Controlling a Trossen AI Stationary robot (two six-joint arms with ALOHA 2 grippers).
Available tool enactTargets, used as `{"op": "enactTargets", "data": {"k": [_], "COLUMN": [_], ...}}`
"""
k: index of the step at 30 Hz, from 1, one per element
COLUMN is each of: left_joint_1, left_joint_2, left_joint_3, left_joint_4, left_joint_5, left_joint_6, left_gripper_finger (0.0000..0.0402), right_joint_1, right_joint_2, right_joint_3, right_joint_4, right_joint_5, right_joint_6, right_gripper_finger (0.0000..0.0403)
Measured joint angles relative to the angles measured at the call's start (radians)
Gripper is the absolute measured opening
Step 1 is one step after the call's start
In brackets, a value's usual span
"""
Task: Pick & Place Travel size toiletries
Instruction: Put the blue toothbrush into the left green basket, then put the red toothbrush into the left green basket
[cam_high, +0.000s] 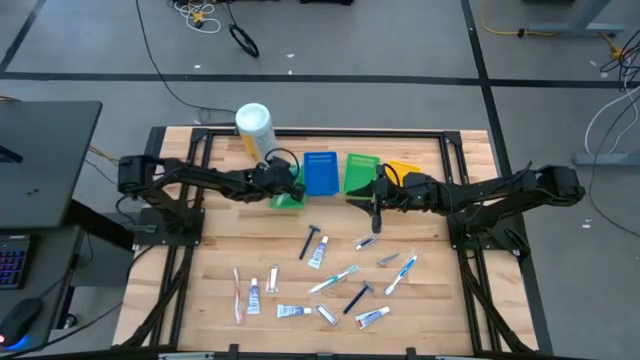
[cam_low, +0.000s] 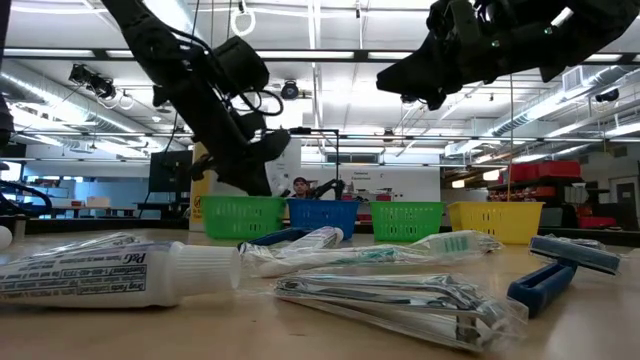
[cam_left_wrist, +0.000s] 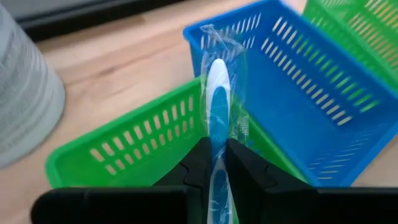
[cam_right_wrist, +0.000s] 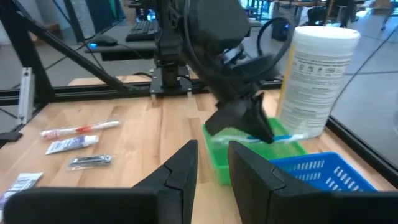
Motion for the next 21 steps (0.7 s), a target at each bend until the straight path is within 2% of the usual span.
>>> {"op": "enactTargets", "data": {"k": [5,15,21], "left_joint_1": [0.0,0.0,0.0], "left_joint_2": [0.015,0.013,-0.006], "left_joint_3": [0.0,0.0,0.0], "left_joint_4": [-0.003,-0.003,-0.015], "left_joint_5": [0.003,-0.004,0.022], "left_joint_6": [-0.007,0.017,0.053], "left_gripper_finger": [0.0061,0.0132,0.0154], "right_joint_1": [0.0,0.0,0.0], "right_joint_2": [0.0,0.0,0.0], "right_joint_3": [0.0,0.0,0.0], "right_joint_4": [0.0,-0.001,-0.005], "right_joint_5": [0.041,0.041,0.041], "right_joint_6": [0.0,0.0,0.0], "right_gripper_finger": [0.0099,0.0099,0.0099]}}
